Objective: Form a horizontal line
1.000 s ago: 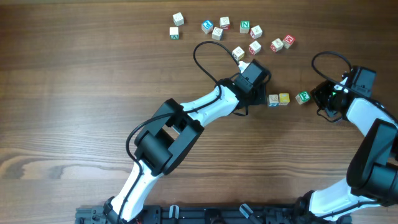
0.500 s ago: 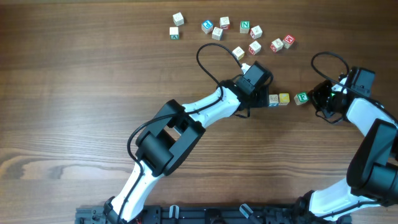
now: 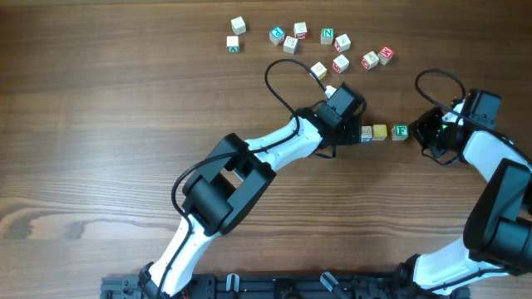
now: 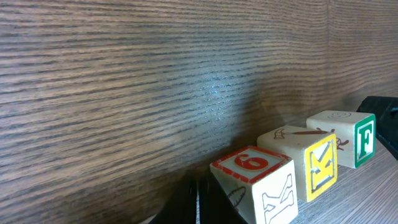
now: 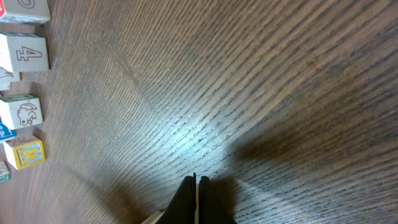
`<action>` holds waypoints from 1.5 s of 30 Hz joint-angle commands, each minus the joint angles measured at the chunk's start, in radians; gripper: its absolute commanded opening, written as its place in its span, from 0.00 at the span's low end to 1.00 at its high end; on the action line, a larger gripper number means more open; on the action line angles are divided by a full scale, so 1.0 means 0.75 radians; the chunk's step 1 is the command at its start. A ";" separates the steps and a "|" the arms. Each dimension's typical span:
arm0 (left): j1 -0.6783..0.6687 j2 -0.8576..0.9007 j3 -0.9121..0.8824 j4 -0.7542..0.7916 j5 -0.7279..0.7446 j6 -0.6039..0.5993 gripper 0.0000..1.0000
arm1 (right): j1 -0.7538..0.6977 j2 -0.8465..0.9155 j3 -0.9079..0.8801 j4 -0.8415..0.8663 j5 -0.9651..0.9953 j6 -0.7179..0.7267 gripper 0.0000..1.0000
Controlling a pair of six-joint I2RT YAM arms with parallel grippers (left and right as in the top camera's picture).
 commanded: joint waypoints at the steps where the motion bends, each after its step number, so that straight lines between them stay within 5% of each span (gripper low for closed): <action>1: -0.011 0.053 -0.008 -0.006 0.011 0.031 0.09 | 0.005 0.025 0.019 -0.003 -0.067 -0.036 0.04; 25: -0.011 0.053 -0.008 0.004 0.011 0.031 0.09 | 0.009 0.025 0.017 -0.114 -0.098 0.215 0.05; 41: -0.011 0.053 -0.008 0.013 0.011 0.031 0.09 | 0.008 0.025 0.016 -0.052 -0.196 0.099 0.04; 45: -0.009 0.053 -0.008 0.013 -0.006 0.031 0.09 | 0.009 0.025 0.018 0.132 -0.148 -0.036 0.05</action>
